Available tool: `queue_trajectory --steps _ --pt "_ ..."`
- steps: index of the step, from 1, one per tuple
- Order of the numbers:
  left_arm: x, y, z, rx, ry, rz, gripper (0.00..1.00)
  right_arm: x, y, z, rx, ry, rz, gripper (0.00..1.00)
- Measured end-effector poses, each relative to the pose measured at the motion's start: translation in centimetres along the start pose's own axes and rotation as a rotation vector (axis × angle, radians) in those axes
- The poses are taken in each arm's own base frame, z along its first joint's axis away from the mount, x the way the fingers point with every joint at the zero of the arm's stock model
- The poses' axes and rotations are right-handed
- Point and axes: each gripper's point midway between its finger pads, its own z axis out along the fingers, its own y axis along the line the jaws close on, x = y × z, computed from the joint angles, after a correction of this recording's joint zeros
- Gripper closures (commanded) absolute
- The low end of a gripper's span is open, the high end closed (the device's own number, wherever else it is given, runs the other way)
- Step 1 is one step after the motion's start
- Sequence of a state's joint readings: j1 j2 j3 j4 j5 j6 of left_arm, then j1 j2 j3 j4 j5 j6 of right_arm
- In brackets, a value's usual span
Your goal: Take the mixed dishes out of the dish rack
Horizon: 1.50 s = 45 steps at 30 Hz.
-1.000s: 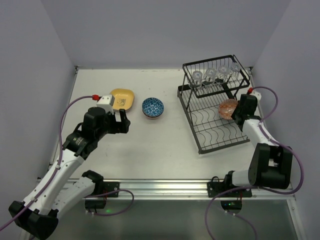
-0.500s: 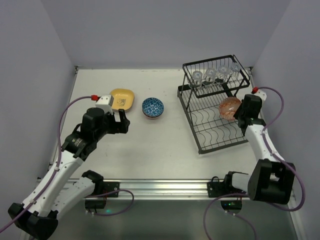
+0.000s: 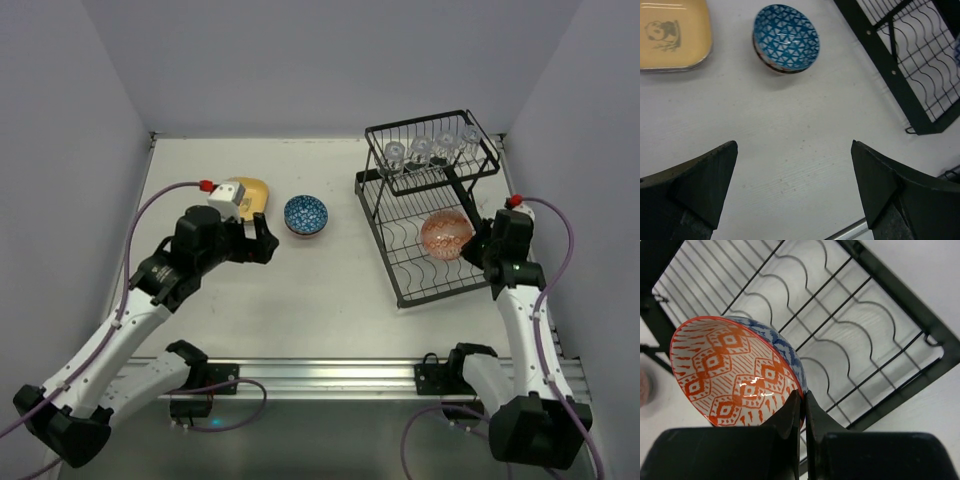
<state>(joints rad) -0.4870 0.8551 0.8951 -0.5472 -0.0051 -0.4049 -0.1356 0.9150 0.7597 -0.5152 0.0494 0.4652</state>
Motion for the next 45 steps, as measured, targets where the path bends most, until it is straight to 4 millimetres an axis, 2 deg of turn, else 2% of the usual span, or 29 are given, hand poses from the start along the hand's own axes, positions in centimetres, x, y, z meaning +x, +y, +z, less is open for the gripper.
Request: queue_trajectory --steps 4,7,10,13,18,21,23,26,27,29,30,32,33,35,36,37,40,41,43,44,45 --pt "0.6 -4.5 0.8 0.078 0.039 0.050 0.00 2.6 1.6 -2.5 -0.072 0.065 -0.019 1.00" --pt "1.3 -7.4 1.3 0.108 0.071 0.080 0.00 4.8 4.1 -4.8 -0.177 0.109 -0.061 1.00" --pt "1.9 -9.2 2.0 0.115 0.094 0.100 0.00 7.4 6.5 -6.4 -0.264 0.182 -0.107 1.00" --pt "2.3 -10.9 2.5 0.121 0.109 0.116 0.00 9.8 8.2 -7.0 -0.310 0.261 -0.136 1.00" --pt "3.0 -13.2 3.8 0.130 0.135 0.139 0.00 13.1 10.1 -6.9 -0.315 0.362 -0.187 1.00" --pt "3.8 -13.8 4.9 0.110 0.157 0.157 0.03 15.0 11.3 -6.9 -0.323 0.412 -0.222 1.00" --pt "4.2 -13.8 5.7 0.085 0.168 0.169 0.05 15.5 11.9 -6.9 -0.326 0.424 -0.235 1.00" --pt "5.0 -13.3 6.6 0.041 0.185 0.188 0.13 15.7 13.3 -7.5 -0.345 0.425 -0.254 1.00" --pt "5.2 -13.1 6.9 0.027 0.190 0.193 0.19 15.6 14.0 -7.8 -0.362 0.420 -0.261 1.00" --pt "5.5 -12.8 7.4 0.004 0.199 0.202 0.22 15.5 15.4 -8.5 -0.403 0.410 -0.264 1.00" --pt "5.7 -12.7 7.6 -0.008 0.205 0.207 0.31 15.4 16.0 -8.8 -0.421 0.406 -0.265 1.00" --pt "5.9 -12.5 8.1 -0.025 0.211 0.211 0.42 15.4 16.8 -9.2 -0.446 0.401 -0.264 1.00" --pt "6.1 -12.4 8.3 -0.036 0.216 0.213 0.57 15.3 17.0 -9.4 -0.452 0.400 -0.265 1.00" --pt "6.4 -12.2 8.7 -0.058 0.225 0.211 0.77 15.2 17.4 -9.5 -0.460 0.398 -0.265 1.00" --pt "6.6 -12.0 8.9 -0.066 0.230 0.213 0.92 15.1 17.5 -9.6 -0.463 0.395 -0.263 1.00" --pt "6.7 -12.1 9.0 -0.070 0.233 0.212 1.00 15.1 17.7 -9.6 -0.467 0.393 -0.259 1.00" --pt "7.0 -12.4 8.7 -0.063 0.242 0.232 1.00 14.9 17.7 -9.2 -0.455 0.375 -0.266 1.00" --pt "6.9 -12.3 8.7 -0.064 0.241 0.233 1.00 14.9 17.7 -9.2 -0.455 0.373 -0.268 0.76" --pt "6.7 -12.2 8.6 -0.076 0.238 0.235 1.00 14.8 17.9 -9.2 -0.461 0.370 -0.259 0.22" --pt "6.5 -12.0 8.6 -0.089 0.232 0.236 1.00 14.6 18.0 -9.3 -0.465 0.364 -0.259 0.01" --pt "6.3 -11.5 8.7 -0.107 0.230 0.235 1.00 14.5 18.1 -9.4 -0.471 0.360 -0.254 0.01"
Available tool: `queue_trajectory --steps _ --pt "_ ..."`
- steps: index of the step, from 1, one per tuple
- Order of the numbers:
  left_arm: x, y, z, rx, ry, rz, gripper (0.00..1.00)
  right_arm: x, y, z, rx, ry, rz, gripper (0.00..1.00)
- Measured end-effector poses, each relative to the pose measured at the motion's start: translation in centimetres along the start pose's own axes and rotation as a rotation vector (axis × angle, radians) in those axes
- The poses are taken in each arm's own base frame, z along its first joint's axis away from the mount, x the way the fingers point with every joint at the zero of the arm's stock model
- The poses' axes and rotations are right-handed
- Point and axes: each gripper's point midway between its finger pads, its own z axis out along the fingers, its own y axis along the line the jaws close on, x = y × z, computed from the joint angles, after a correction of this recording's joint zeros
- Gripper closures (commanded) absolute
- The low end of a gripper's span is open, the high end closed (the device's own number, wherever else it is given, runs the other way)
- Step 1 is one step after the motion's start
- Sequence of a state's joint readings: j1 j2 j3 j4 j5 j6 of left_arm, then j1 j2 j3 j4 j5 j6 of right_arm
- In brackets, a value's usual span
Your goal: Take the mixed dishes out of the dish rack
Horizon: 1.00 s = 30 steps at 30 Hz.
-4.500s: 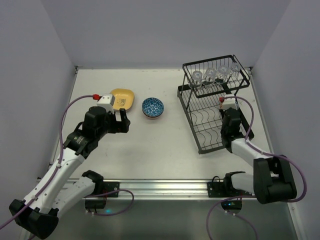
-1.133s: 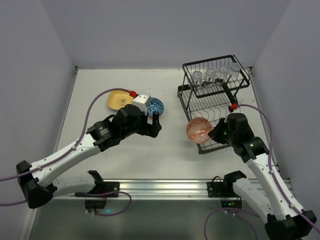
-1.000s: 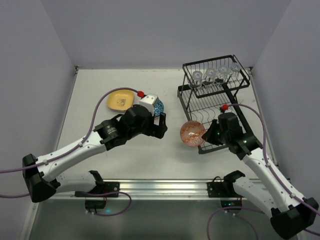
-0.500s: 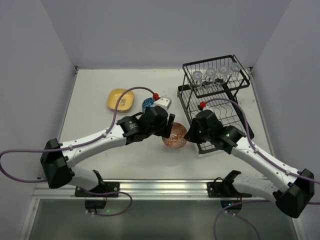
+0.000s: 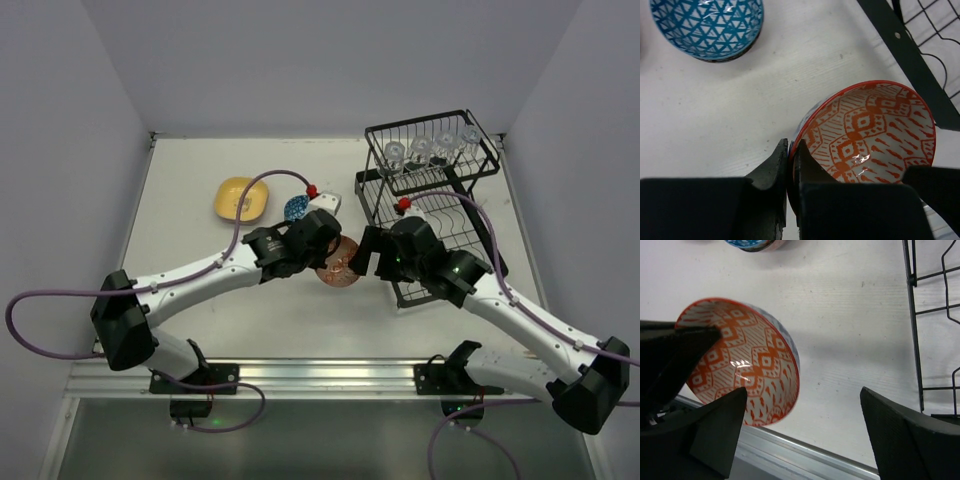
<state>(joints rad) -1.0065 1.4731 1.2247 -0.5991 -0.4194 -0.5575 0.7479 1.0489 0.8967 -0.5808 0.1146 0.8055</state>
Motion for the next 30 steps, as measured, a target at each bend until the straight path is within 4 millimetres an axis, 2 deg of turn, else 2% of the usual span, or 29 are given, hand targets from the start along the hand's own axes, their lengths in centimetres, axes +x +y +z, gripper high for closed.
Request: queue_trajectory --steps 3,5,10,13,16,20,24,30 --pt "-0.6 2.5 0.7 -0.056 0.010 -0.038 1.00 -0.6 0.0 -0.7 -0.004 -0.033 -0.003 0.01" --pt "-1.6 5.0 1.3 -0.096 0.012 -0.090 1.00 -1.3 -0.4 -1.6 -0.001 -0.071 -0.002 0.01" --pt "-5.0 11.3 2.8 -0.181 -0.003 -0.224 1.00 -3.7 -1.3 -5.3 -0.026 -0.209 0.023 0.01" --pt "-7.0 13.7 4.7 -0.200 -0.004 -0.278 1.00 -4.4 -1.7 -6.7 -0.042 -0.266 0.029 0.01" --pt "-7.3 14.4 7.2 -0.175 0.033 -0.310 1.00 -4.3 -2.6 -7.0 -0.029 -0.284 0.025 0.01" --pt "-6.1 14.1 10.0 -0.141 0.103 -0.320 1.00 -3.2 -4.3 -5.9 0.026 -0.253 0.011 0.01" --pt "-4.8 13.4 11.5 -0.114 0.152 -0.321 1.00 -2.1 -5.7 -5.2 0.070 -0.219 -0.003 0.01" --pt "-4.6 13.3 12.7 -0.091 0.153 -0.331 1.00 -1.9 -6.1 -5.1 0.081 -0.211 -0.011 0.01"
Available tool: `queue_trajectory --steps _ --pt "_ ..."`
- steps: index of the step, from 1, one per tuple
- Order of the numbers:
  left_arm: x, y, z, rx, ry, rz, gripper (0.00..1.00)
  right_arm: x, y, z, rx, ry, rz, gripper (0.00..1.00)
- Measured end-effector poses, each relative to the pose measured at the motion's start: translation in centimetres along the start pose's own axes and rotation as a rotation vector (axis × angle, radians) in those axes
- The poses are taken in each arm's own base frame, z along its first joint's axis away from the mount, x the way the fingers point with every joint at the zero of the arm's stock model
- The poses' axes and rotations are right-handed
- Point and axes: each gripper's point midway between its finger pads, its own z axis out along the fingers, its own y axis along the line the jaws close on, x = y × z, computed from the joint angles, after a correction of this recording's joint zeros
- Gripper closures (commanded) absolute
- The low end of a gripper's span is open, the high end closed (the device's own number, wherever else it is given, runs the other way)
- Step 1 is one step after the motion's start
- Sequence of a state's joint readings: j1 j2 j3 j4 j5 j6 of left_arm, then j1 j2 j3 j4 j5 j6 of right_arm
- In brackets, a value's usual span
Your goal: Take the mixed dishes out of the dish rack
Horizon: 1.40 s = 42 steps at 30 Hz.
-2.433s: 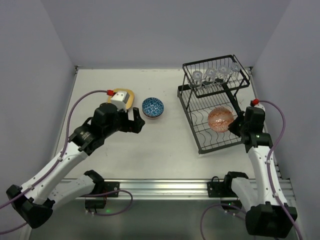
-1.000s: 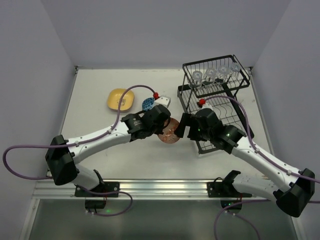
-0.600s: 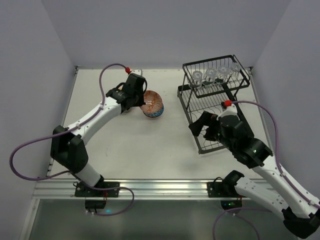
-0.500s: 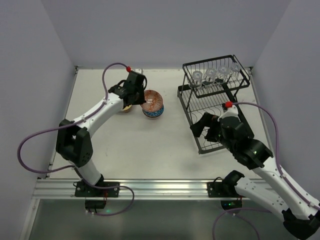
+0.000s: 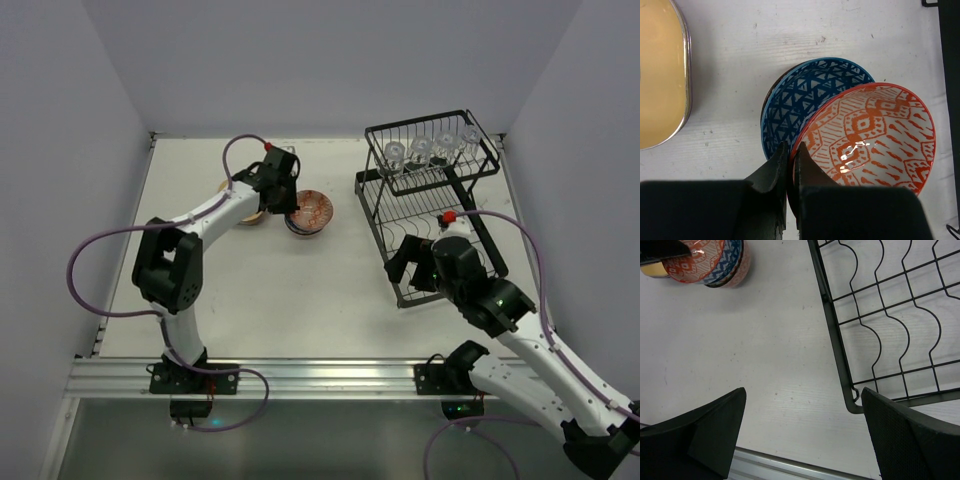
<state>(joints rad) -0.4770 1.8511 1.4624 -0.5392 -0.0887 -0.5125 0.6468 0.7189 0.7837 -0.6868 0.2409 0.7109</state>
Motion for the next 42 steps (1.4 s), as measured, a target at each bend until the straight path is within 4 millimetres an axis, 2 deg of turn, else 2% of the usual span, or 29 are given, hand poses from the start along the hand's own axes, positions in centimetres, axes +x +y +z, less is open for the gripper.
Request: queue_trajectory --steps 9,23,30,38,42 --pt "0.8 1.6 1.6 -0.003 0.013 -0.029 1.00 0.2 -0.3 0.2 0.011 0.006 -0.010 0.01" --pt "0.6 1.7 1.8 0.024 0.014 -0.042 0.99 0.6 -0.5 0.7 0.025 0.027 -0.022 0.01" --pt "0.4 1.9 1.8 0.022 0.008 -0.048 0.78 0.6 -0.5 0.7 0.028 0.030 -0.026 0.01" --pt "-0.5 1.5 0.9 0.037 -0.021 -0.052 0.62 0.7 -0.6 0.9 0.032 0.037 -0.030 0.01" --pt "-1.0 1.5 0.4 0.037 -0.041 -0.057 0.44 0.5 -0.9 0.9 0.038 0.035 -0.030 0.01"
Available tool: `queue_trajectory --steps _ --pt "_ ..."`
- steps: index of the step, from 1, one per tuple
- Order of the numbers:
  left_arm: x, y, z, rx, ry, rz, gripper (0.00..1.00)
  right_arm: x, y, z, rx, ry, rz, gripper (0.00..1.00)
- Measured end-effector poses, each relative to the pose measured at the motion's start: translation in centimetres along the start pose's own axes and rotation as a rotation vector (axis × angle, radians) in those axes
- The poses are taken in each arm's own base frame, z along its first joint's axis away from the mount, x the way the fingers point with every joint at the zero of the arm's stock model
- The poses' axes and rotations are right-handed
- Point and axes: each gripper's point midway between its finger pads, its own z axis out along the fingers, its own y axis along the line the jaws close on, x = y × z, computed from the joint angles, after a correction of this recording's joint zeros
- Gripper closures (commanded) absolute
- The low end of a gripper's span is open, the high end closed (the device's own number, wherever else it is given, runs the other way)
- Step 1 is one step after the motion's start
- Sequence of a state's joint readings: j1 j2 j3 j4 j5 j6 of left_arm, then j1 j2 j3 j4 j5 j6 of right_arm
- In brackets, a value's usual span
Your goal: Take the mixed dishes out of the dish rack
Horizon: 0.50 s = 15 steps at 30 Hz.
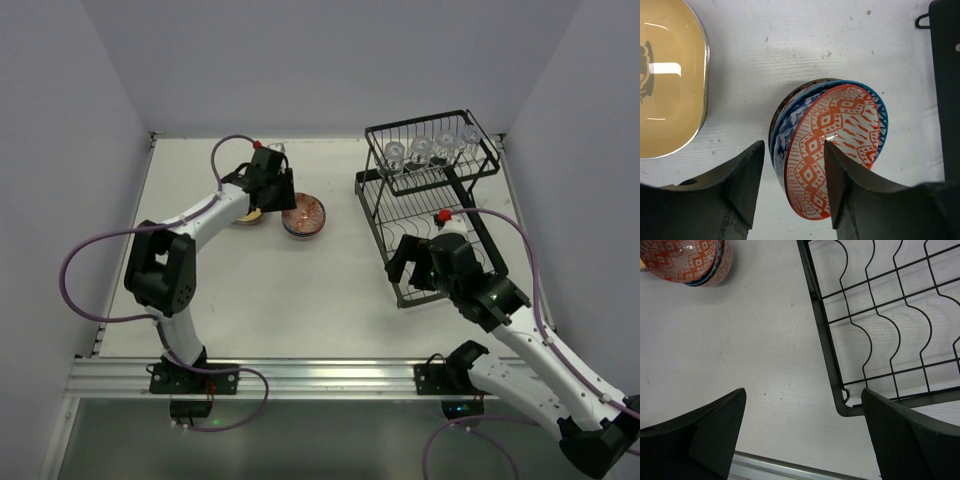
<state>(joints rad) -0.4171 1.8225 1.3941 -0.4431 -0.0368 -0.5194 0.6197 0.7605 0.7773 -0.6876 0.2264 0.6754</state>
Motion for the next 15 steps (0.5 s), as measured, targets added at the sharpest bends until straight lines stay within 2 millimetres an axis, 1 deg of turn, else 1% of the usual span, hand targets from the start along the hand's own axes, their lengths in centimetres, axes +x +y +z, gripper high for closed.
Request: queue_trajectory --steps 3,5,8,9,11,12,15 --pt "-0.5 -0.1 -0.5 0.001 -0.017 -0.004 0.35 -0.2 -0.3 0.1 0.007 -0.001 0.000 0.01" --pt "-0.7 0.0 -0.7 -0.002 -0.026 -0.006 0.35 -0.3 -0.5 0.1 0.013 -0.005 -0.001 0.01" --pt "-0.8 0.1 -0.7 -0.009 -0.030 -0.007 0.51 -0.7 -0.8 0.1 0.021 -0.013 -0.003 0.01" --pt "-0.8 0.2 -0.7 -0.010 -0.030 -0.010 0.60 -0.8 -0.8 0.0 0.021 -0.017 -0.004 0.01" --pt "-0.9 0.2 -0.7 -0.010 -0.031 -0.011 0.68 -1.1 -0.9 0.0 0.023 -0.024 -0.007 0.01" --pt "-0.9 0.2 -0.7 -0.010 -0.031 -0.014 0.75 -1.3 -1.0 -0.1 0.026 -0.029 -0.008 0.01" --pt "-0.9 0.3 -0.7 -0.015 -0.033 -0.016 0.83 -2.3 -1.1 -0.3 0.030 -0.047 -0.005 0.01"
